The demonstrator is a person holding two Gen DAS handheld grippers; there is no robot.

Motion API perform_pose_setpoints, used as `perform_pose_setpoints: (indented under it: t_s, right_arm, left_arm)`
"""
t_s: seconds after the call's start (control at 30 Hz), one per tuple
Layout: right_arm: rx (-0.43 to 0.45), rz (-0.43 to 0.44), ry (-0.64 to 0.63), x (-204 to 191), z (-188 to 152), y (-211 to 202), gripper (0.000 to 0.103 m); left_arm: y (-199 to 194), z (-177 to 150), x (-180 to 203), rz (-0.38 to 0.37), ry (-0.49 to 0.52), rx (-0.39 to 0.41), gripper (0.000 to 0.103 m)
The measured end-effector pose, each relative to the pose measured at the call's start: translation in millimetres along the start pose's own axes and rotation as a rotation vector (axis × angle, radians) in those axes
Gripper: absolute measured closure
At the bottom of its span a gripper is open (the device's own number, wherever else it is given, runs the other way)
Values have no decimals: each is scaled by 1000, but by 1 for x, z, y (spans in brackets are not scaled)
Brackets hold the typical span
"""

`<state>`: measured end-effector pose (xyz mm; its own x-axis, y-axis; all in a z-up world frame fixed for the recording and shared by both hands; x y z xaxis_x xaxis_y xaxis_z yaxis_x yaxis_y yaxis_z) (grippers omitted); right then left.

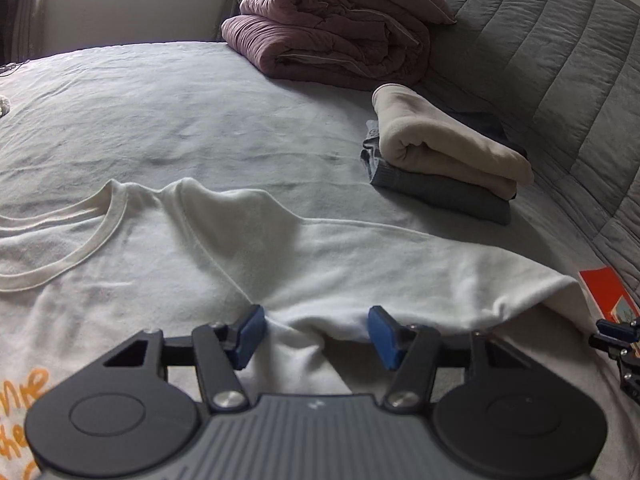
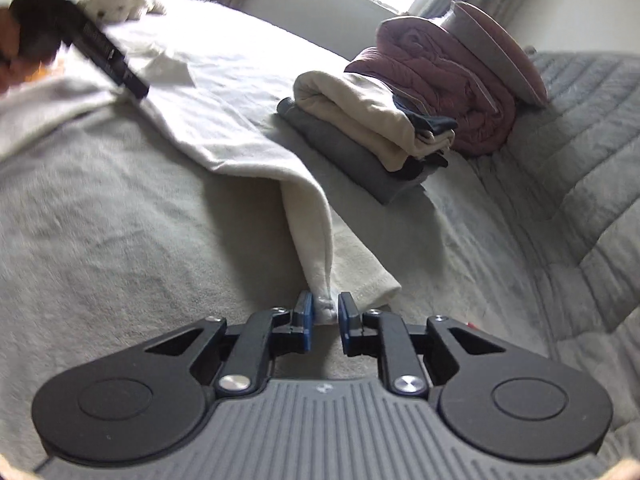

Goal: Fold clothes

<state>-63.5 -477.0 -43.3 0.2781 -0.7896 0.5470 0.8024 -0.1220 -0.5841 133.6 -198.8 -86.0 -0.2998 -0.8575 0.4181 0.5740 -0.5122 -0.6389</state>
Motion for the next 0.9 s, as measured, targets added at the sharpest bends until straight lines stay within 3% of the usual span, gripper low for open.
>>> perform_pose_setpoints:
  t_s: [0.03, 0.07, 0.13, 0.27, 0.4, 0.47, 0.5, 0.57, 0.63, 0.77, 0.9]
  right_arm:
    - [19, 18, 71, 10, 0, -5, 76]
    - [35, 24, 128, 19, 0, -9, 59]
    - [58, 36, 263, 37, -3, -11, 48]
    - [36, 76, 580, 67, -24, 6, 48]
    - [-12, 138, 817, 78, -42, 33, 50]
    - [-36, 161, 911, 78, -47, 45, 57]
    - [-51, 151, 925, 77, -45, 48, 59]
    - [-78, 129, 886, 73, -35, 52, 83]
    - [-101, 103, 828, 74, -25, 55, 91]
    - [-96, -17, 718, 90, -7, 61, 92]
    - [-78, -113, 628, 110, 13, 74, 93]
  left_arm:
    - [-1, -3, -1, -6, 17, 11, 45]
    - [-2, -6, -1, -7, 44, 18, 45]
    - [-3, -12, 2, 0, 112, 27, 45]
    - [-5, -23, 7, 12, 218, 40, 44]
    - [-7, -25, 4, -7, 224, 44, 44]
    - [-7, -24, 2, -12, 217, 44, 43]
    - [-7, -24, 3, -12, 218, 45, 43]
    - [-7, -24, 4, -12, 222, 43, 43]
    - [-9, -20, 4, -26, 229, 32, 42]
    - [-16, -8, 0, -79, 229, 11, 42]
    - [-23, 16, -9, -119, 206, 50, 42]
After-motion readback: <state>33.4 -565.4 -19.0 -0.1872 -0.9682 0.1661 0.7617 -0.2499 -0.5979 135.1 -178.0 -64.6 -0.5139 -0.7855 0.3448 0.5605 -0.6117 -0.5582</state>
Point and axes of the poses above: each gripper's, at about its wrist camera, not at the fingertips, and y roughly the way its jaws point, x to its right, z to its top, the point moved 1 cm from there along y, roughly the way its jaws point, and after that the axes turned 15 degrees about -y, right-handed, at the moved point
